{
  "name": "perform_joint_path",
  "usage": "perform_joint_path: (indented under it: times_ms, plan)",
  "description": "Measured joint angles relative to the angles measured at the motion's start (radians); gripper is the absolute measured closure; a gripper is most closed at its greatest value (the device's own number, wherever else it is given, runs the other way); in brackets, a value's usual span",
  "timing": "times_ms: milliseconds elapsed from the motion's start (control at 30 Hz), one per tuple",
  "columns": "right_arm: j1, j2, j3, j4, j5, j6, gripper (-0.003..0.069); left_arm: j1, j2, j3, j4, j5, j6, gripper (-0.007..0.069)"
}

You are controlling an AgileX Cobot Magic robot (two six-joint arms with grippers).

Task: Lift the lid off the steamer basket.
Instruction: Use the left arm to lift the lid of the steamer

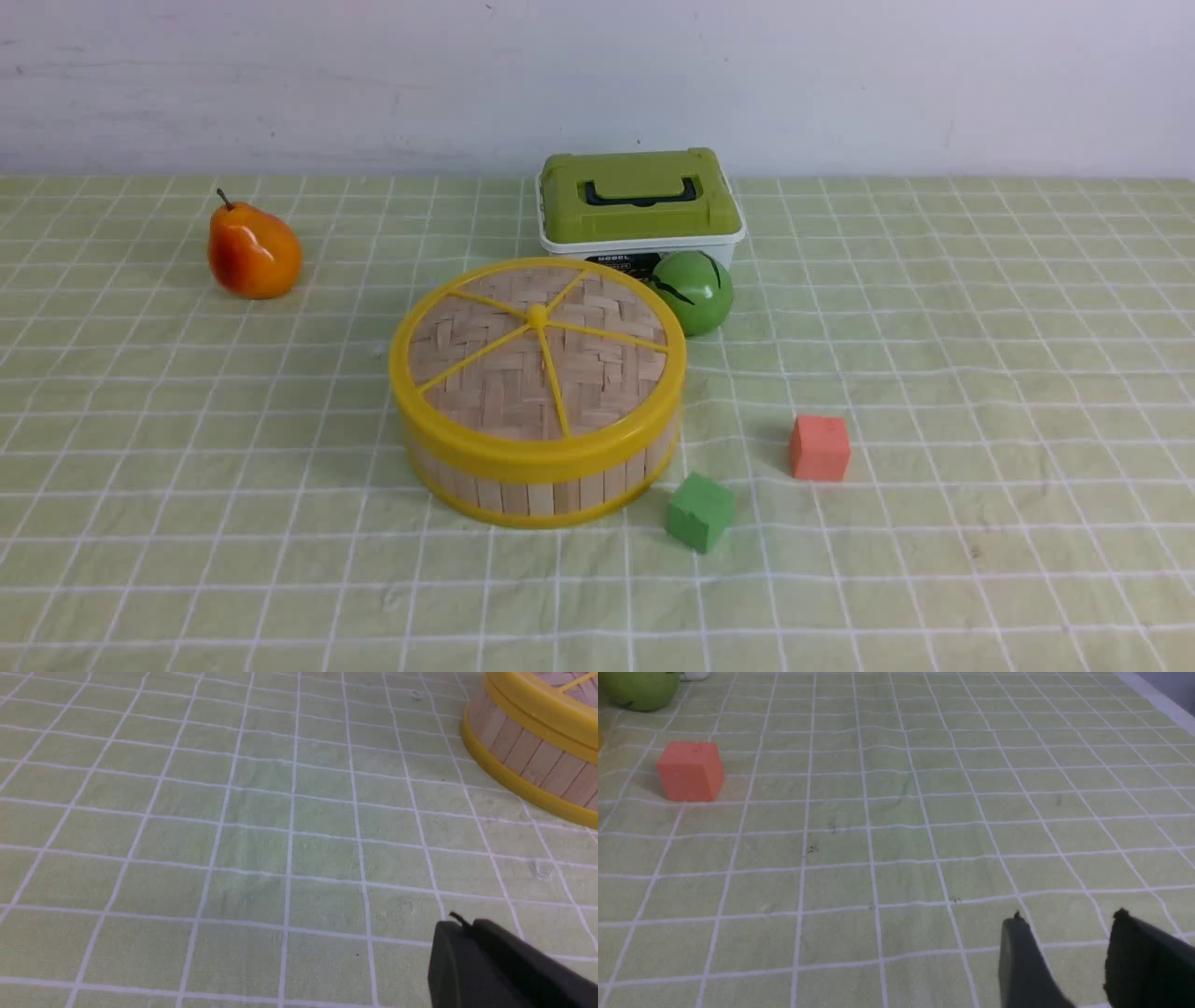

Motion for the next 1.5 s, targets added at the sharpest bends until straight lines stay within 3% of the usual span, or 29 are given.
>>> perform_joint_path:
  times_ms: [1300,1500]
  plan:
    - [0.0,0.0,0.0,0.0,0.0,0.0,0.0418,0.0,0.0,0.0,0.011,-0.001,-0.001,0.0576]
    - [0.0,0.0,0.0,0.0,0.0,0.0,0.0418,0.0,0.0,0.001,-0.003,-0.059,-0.002,0.0567]
